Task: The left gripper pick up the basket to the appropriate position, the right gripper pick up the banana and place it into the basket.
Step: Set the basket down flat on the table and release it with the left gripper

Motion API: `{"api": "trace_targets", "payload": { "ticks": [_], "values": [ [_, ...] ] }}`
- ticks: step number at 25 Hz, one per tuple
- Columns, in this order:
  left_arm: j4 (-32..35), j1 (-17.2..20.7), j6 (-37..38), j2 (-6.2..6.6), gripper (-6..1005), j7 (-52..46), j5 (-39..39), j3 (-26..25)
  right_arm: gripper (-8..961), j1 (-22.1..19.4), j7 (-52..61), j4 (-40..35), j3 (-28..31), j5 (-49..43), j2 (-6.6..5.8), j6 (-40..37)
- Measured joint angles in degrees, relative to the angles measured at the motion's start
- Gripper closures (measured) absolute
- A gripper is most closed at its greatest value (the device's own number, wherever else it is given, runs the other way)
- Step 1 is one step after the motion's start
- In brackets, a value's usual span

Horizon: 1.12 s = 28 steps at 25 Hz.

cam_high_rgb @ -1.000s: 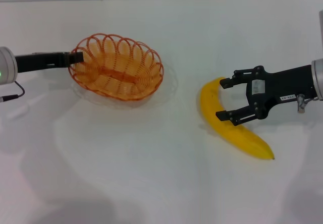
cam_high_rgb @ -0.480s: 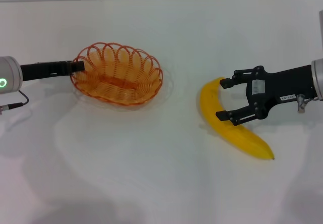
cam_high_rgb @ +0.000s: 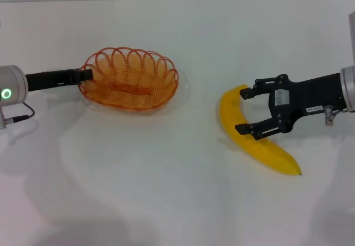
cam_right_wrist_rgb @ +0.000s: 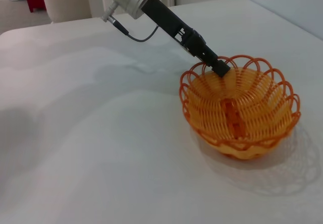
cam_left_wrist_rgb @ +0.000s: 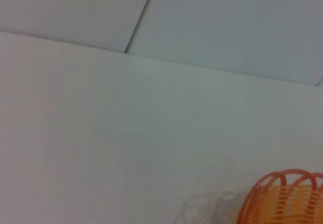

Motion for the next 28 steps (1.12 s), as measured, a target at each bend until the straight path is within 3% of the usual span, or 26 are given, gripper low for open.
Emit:
{"api": "trace_targets", "payload": {
  "ticks": [20, 28],
  "values": [
    [-1.42, -0.16, -0.73, 0.02, 855, 2.44, -0.30, -0.30, 72, -0.21, -0.12, 0.12, -0.04, 0.00, 0.00, 0.07],
    [-1.33, 0.46, -0.15, -0.04, 574, 5.80, -3.63, 0.07, 72, -0.36, -0.12, 0.10, 0.09, -0.19, 0.00, 0.06]
  ]
}}
